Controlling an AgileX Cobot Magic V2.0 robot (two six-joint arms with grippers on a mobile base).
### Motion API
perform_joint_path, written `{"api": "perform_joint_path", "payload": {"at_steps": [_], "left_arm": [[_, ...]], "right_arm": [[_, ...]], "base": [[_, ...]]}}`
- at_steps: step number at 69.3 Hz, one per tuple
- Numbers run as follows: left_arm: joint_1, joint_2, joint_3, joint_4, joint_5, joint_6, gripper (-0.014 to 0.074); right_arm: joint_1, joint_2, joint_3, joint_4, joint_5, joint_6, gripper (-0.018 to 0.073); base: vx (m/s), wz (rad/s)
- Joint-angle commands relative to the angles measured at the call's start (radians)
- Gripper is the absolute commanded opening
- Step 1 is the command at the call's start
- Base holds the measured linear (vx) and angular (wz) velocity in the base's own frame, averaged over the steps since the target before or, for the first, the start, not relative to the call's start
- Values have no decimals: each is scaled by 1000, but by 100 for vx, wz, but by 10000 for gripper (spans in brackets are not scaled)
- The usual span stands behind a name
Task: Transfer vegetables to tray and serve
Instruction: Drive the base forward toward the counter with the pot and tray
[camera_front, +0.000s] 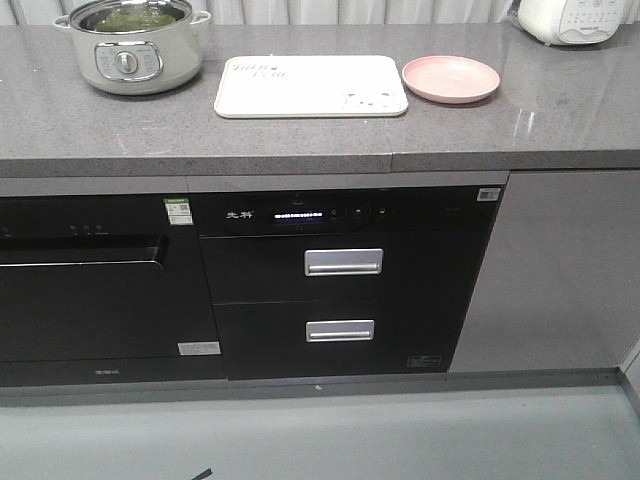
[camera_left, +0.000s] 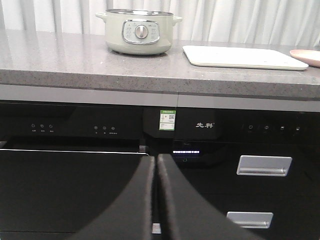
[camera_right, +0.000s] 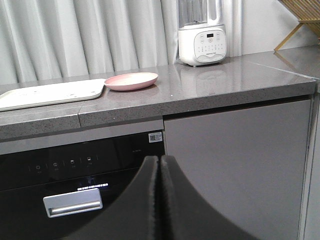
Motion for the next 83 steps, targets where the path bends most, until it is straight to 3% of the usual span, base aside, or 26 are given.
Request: {"api": "perform_joint_path", "payload": {"at_steps": [1, 83], "left_arm": [[3, -15, 20, -3, -70, -8, -6], [3, -15, 20, -3, -70, -8, -6]], "right_arm": [[2, -7, 14, -3, -76, 0, -6], [2, -7, 14, -3, -75, 0, -6]], "base": [[10, 1], [11, 1]]}}
